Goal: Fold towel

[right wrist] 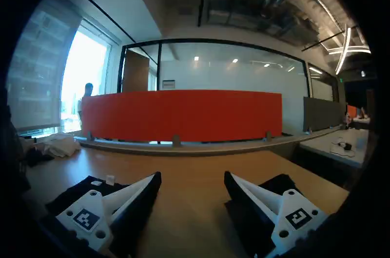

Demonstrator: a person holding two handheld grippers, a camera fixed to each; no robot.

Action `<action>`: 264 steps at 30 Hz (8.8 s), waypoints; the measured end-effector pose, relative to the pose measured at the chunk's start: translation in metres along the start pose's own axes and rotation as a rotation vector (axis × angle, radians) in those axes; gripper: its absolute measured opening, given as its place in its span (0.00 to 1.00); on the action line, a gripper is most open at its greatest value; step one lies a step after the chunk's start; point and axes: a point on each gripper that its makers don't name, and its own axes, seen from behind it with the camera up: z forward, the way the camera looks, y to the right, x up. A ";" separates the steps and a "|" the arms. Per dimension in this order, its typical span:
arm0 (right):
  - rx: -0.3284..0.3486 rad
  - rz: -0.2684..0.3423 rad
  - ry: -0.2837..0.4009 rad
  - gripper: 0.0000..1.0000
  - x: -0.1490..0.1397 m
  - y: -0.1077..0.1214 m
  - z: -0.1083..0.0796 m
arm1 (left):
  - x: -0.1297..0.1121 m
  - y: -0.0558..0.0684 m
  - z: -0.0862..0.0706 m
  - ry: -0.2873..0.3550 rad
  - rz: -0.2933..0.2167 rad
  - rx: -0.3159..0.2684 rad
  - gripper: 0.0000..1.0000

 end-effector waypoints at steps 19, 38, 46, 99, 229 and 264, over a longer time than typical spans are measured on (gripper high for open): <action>0.007 -0.006 -0.022 1.00 0.135 -0.006 -0.018 | 0.112 0.028 -0.020 -0.060 0.045 -0.065 0.93; 0.335 -0.129 -0.253 1.00 0.123 -0.088 -0.033 | 0.110 0.081 -0.034 -0.241 0.147 -0.359 0.94; 0.417 -0.122 -0.310 1.00 0.105 -0.111 -0.037 | 0.086 0.089 -0.036 -0.295 0.167 -0.398 0.93; 0.510 -0.279 -0.729 0.99 -0.184 -0.105 -0.090 | -0.188 0.125 -0.090 -0.778 0.263 -0.547 0.93; 0.619 -0.225 -0.820 0.17 -0.073 -0.106 -0.156 | -0.076 0.137 -0.140 -0.814 0.081 -0.492 0.11; 0.508 -0.213 -0.844 0.17 -0.117 -0.096 -0.033 | -0.114 0.150 -0.012 -0.764 0.087 -0.425 0.11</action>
